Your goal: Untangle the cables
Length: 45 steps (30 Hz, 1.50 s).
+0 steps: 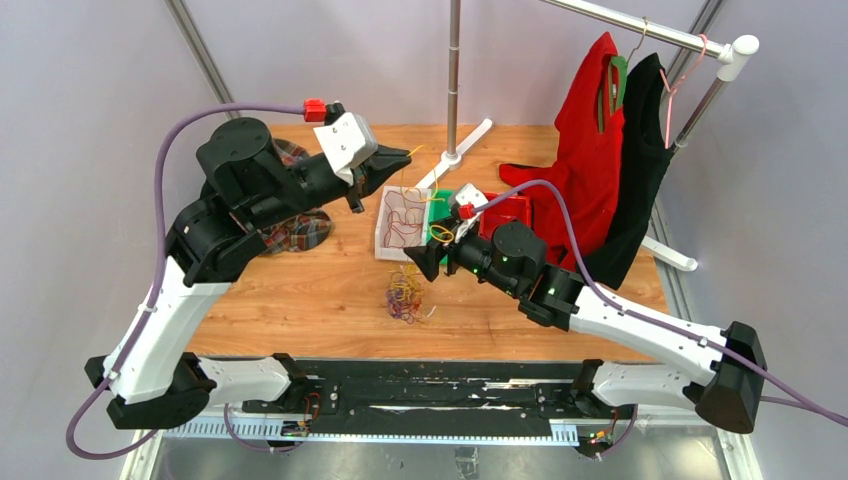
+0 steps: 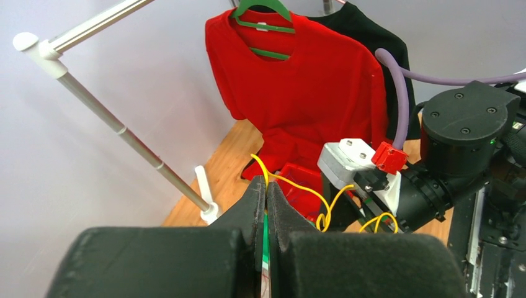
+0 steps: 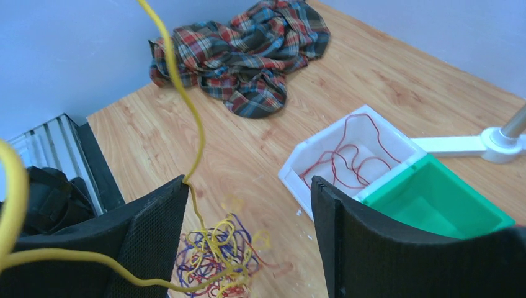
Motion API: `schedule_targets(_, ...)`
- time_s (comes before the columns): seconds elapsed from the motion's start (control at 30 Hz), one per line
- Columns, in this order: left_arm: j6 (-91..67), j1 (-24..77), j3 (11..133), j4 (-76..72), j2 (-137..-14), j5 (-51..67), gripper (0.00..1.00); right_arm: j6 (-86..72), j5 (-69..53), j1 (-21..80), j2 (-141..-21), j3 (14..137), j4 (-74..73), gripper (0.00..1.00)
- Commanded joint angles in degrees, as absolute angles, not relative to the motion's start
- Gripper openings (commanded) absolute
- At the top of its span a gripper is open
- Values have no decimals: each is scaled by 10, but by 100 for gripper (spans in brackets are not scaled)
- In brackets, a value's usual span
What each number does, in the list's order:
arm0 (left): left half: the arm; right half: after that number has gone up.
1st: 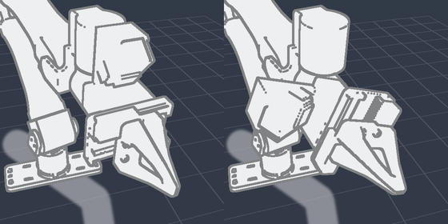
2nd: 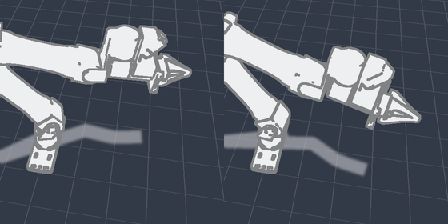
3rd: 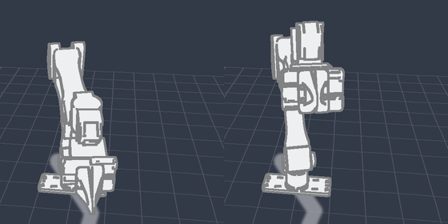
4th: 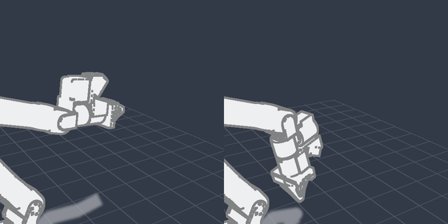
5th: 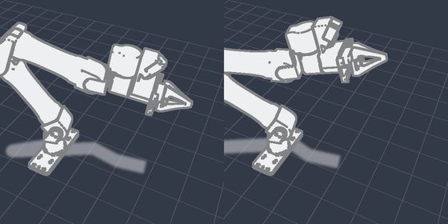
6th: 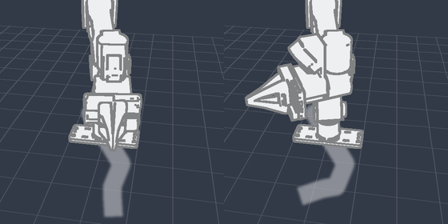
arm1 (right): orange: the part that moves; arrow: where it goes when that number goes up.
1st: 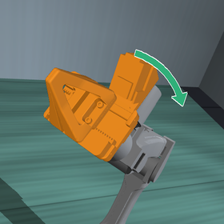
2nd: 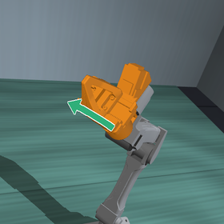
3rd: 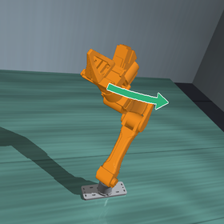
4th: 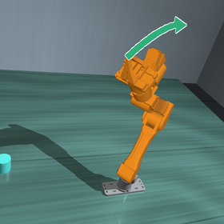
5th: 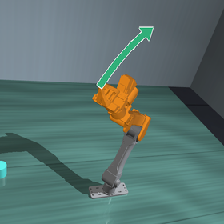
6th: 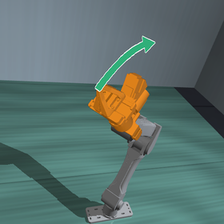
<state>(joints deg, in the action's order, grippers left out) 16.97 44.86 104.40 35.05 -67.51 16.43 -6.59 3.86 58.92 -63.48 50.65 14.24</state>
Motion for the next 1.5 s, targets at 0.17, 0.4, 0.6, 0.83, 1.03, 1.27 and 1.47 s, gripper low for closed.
schedule_targets(0.17, 136, 458, 1057, 345, -668, 172, 0, -90, -22, 598, -684, 553, 216, 66)
schedule_targets(0.4, 134, 458, 1078, 345, -666, 172, 1, -114, -39, 599, -737, 567, 230, 51)
schedule_targets(0.6, 152, 458, 1111, 347, -669, 165, 0, -151, -7, 599, -741, 489, 257, 21)
schedule_targets(0.83, 154, 458, 1173, 346, -689, 161, 0, -188, 41, 599, -737, 376, 297, 8)
schedule_targets(1.03, 162, 459, 1284, 346, -736, 143, 0, -211, 43, 600, -776, 342, 308, 7)
schedule_targets(1.27, 213, 459, 1381, 278, -775, 80, 0, -244, 60, 610, -826, 279, 353, 7)
schedule_targets(1.47, 295, 459, 1355, 82, -770, -13, 0, -265, 94, 628, -850, 216, 411, 13)
